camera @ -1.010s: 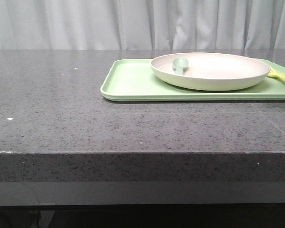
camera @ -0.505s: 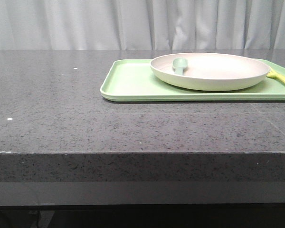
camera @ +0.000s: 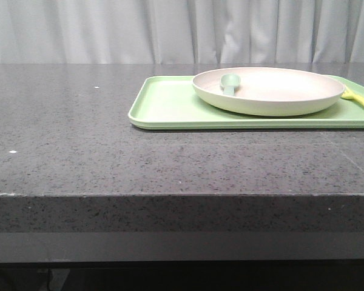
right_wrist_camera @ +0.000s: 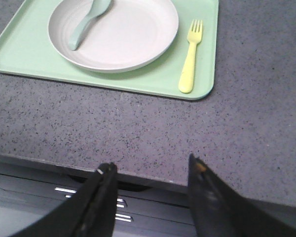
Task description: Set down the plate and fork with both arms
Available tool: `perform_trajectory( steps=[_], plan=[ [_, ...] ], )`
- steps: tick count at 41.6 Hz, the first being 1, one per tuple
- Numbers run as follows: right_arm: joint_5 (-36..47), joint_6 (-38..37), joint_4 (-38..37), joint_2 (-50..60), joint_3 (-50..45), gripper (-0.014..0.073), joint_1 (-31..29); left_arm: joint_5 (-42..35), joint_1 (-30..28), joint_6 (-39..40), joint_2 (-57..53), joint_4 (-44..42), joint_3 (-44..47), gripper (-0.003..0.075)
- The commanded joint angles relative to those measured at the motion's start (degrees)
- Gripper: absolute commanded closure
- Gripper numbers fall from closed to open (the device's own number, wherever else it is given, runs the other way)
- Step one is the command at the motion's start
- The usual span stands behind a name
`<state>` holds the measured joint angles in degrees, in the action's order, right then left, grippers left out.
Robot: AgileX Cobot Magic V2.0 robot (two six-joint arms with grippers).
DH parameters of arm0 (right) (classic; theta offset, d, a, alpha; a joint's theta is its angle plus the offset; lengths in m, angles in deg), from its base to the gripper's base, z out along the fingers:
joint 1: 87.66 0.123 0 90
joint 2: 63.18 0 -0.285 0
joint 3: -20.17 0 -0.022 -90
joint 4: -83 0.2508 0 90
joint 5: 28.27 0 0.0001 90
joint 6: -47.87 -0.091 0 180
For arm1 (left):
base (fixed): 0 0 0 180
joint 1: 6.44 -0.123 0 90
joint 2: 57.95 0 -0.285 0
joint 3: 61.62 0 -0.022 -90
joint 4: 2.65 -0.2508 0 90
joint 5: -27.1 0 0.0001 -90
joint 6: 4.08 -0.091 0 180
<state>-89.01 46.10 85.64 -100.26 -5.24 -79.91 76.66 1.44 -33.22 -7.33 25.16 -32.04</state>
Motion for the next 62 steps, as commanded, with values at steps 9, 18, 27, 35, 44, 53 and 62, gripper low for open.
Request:
perform_trajectory(
  steps=[9, 18, 27, 35, 44, 53, 62],
  plan=[
    [5.08, 0.57, -0.17, -0.29, 0.95, 0.0418, -0.04, -8.01, -0.06, 2.08, -0.16, 1.84, -1.00, 0.0522],
    [5.34, 0.57, -0.17, -0.29, 0.95, 0.0657, -0.04, -9.38, -0.06, 2.08, -0.16, 1.84, -0.73, 0.0739],
    [6.52, 0.57, -0.17, -0.29, 0.95, 0.0661, -0.04, -9.10, -0.06, 2.08, -0.16, 1.84, -0.73, 0.0739],
    [6.52, 0.57, -0.17, -0.29, 0.95, 0.0661, -0.04, -9.10, -0.06, 2.08, -0.16, 1.84, -0.73, 0.0739],
    [6.47, 0.57, -0.17, -0.29, 0.95, 0.0661, -0.04, -10.63, 0.36, 2.08, -3.73, 2.17, 0.94, 0.0739],
    [6.47, 0.57, -0.17, -0.29, 0.95, 0.0661, -0.04, -15.46, -0.24, 2.08, -17.63, -1.70, 7.20, 0.0739],
    [6.47, 0.57, -0.17, -0.29, 0.95, 0.0661, -0.04, -26.43, -0.24, 2.08, -26.73, -6.11, 15.56, 0.0739]
  ],
)
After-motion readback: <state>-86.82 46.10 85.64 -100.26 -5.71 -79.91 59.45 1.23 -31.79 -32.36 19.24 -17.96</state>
